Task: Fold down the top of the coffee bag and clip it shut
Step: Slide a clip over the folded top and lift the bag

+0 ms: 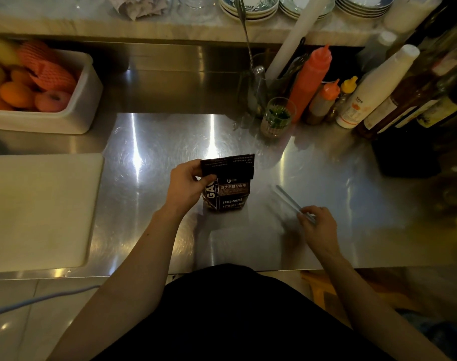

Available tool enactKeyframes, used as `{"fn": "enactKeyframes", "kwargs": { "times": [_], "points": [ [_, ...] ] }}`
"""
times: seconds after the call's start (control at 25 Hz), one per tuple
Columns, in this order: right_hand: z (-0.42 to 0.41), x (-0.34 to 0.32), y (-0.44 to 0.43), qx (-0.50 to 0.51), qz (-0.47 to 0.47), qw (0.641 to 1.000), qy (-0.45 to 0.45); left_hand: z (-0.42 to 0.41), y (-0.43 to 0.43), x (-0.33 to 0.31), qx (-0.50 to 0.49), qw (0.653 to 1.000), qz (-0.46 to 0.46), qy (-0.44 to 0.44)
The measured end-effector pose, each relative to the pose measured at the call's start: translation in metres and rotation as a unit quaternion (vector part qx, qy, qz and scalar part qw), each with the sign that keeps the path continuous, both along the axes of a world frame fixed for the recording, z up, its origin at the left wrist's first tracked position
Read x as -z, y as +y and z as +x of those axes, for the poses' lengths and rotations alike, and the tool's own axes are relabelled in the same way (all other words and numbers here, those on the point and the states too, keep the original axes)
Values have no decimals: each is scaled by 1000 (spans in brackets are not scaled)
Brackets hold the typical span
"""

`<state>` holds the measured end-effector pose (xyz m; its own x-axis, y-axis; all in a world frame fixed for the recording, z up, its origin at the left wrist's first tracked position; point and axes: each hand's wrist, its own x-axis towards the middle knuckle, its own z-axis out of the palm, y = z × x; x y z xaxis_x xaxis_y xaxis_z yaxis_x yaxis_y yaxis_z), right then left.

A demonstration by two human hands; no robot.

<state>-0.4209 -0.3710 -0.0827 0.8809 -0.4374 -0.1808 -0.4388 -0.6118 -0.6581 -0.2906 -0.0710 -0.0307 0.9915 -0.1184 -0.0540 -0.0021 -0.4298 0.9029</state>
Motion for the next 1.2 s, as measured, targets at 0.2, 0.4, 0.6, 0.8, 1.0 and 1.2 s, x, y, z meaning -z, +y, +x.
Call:
{"fn": "enactKeyframes", "kwargs": {
  "times": [0.2,0.4,0.6,0.8,1.0,1.2],
  "points": [
    [33,-30,5,2,62,992,-110,4,1,2,3,1000,2,2],
    [63,-55,17,-63,127,978,-151,3,1,1,5,1000,7,8],
    [86,-70,32,-129,118,974,-142,2,1,0,6,1000,9,10],
    [99,-73,36,-190,93,969,-125,0,1,-1,0,1000,1,15],
    [110,-78,42,-224,99,961,-128,-2,1,0,1,1000,7,14],
    [112,-75,48,-215,142,960,-108,-3,1,0,0,1000,7,11]
  ]
}}
